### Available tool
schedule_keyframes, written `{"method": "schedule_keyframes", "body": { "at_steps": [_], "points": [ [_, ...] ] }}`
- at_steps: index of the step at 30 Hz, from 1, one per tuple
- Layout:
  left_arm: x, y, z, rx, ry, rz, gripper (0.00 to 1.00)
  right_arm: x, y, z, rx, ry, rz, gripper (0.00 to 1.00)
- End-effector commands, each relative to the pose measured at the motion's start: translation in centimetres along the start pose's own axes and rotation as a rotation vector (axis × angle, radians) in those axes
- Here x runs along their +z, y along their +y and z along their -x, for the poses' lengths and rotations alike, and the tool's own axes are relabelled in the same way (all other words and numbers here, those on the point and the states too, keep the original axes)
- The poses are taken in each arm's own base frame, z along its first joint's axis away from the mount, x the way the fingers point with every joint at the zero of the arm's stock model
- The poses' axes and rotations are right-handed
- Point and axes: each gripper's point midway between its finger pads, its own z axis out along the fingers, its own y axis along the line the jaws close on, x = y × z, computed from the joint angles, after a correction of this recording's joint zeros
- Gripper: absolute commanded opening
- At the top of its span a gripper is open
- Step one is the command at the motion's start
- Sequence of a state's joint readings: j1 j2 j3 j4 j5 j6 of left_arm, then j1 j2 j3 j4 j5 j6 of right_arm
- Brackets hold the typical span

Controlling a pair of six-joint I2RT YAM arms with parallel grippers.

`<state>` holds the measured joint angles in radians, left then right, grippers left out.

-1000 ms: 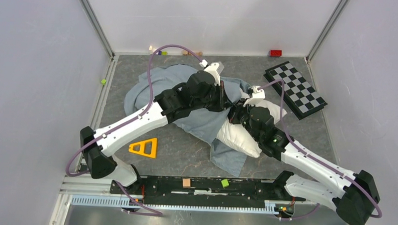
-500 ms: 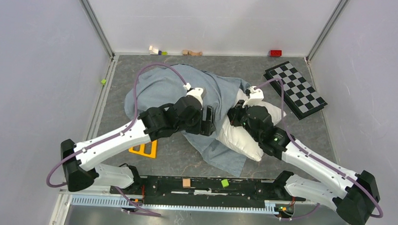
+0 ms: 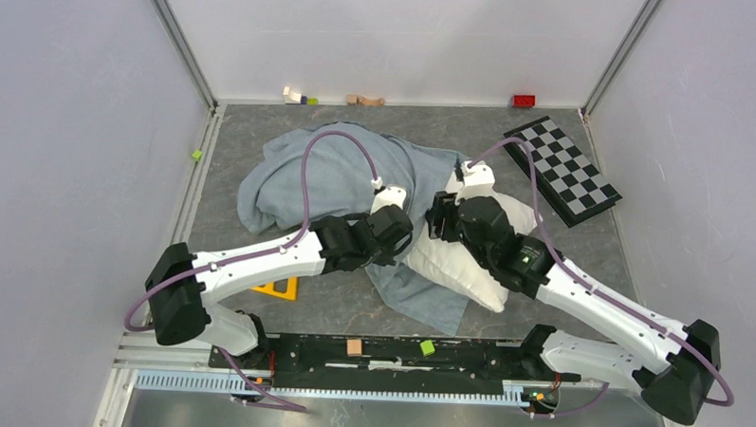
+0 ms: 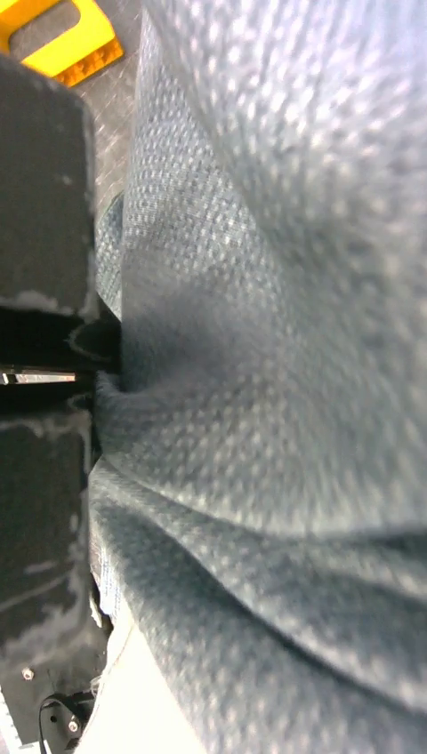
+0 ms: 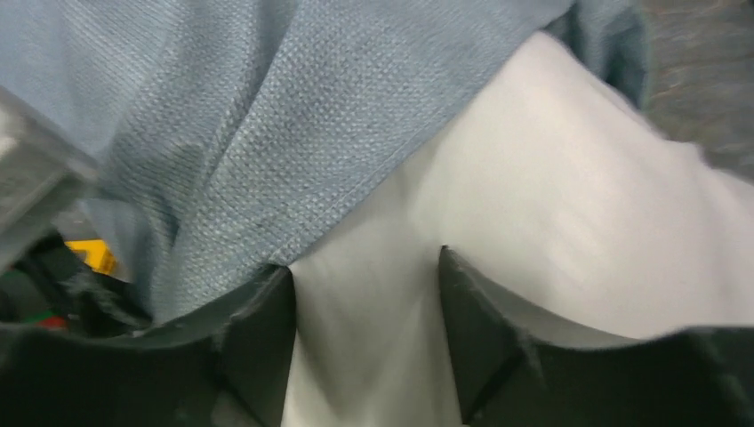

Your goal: Put the pillow into the pillowcase

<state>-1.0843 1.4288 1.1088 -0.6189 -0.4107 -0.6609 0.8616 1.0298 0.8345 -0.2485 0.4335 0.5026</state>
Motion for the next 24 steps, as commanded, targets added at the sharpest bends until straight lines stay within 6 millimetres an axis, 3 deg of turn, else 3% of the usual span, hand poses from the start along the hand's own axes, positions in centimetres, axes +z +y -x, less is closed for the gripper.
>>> {"method": "schedule_keyframes", "body": {
  "at_steps": [1, 3, 4, 7, 10, 16, 17, 18, 19, 21, 24],
  "points": [
    [-3.8, -1.8, 7.1, -0.076, -0.205, -0.069, 0.02, -2.7, -2.8, 3.2, -0.08, -0.055, -0.118, 0.75],
    [-4.9, -2.1, 8.0, -0.084, -0.216, -0.093, 0.02, -4.0, -3.3, 3.3, -0.125, -0.047, -0.114, 0.87],
    [-5.4, -2.3, 8.3, -0.086, -0.216, -0.104, 0.03, -4.6, -3.3, 3.5, -0.152, -0.047, -0.097, 0.98],
    [-6.5, -2.9, 9.4, -0.108, -0.219, -0.15, 0.03, -6.2, -3.1, 2.5, -0.252, -0.016, -0.042, 0.98],
    [-7.6, -3.4, 10.5, -0.122, -0.23, -0.184, 0.03, -6.9, -3.6, 0.3, -0.351, 0.046, -0.035, 0.98],
    [-10.3, -5.6, 13.2, -0.105, -0.267, -0.301, 0.03, -4.8, -5.2, -5.7, -0.474, 0.195, -0.115, 0.96],
    [-11.3, -6.4, 14.1, -0.106, -0.284, -0.34, 0.03, -4.2, -4.4, -5.2, -0.451, 0.168, -0.097, 0.85],
    [-12.2, -7.4, 14.8, -0.096, -0.293, -0.388, 0.03, -4.0, -3.2, -3.8, -0.413, 0.124, -0.072, 0.67],
    [-13.6, -8.4, 16.1, -0.092, -0.318, -0.431, 0.03, -3.9, -1.7, -1.6, -0.359, 0.062, -0.04, 0.42],
    [-16.4, -10.9, 17.9, -0.067, -0.354, -0.529, 0.03, -4.6, 1.8, 3.9, -0.223, -0.08, 0.061, 0.03],
    [-21.0, -14.8, 19.3, -0.022, -0.396, -0.655, 0.03, -6.8, 4.9, 12.0, -0.043, -0.27, 0.17, 0.0]
  ]
}}
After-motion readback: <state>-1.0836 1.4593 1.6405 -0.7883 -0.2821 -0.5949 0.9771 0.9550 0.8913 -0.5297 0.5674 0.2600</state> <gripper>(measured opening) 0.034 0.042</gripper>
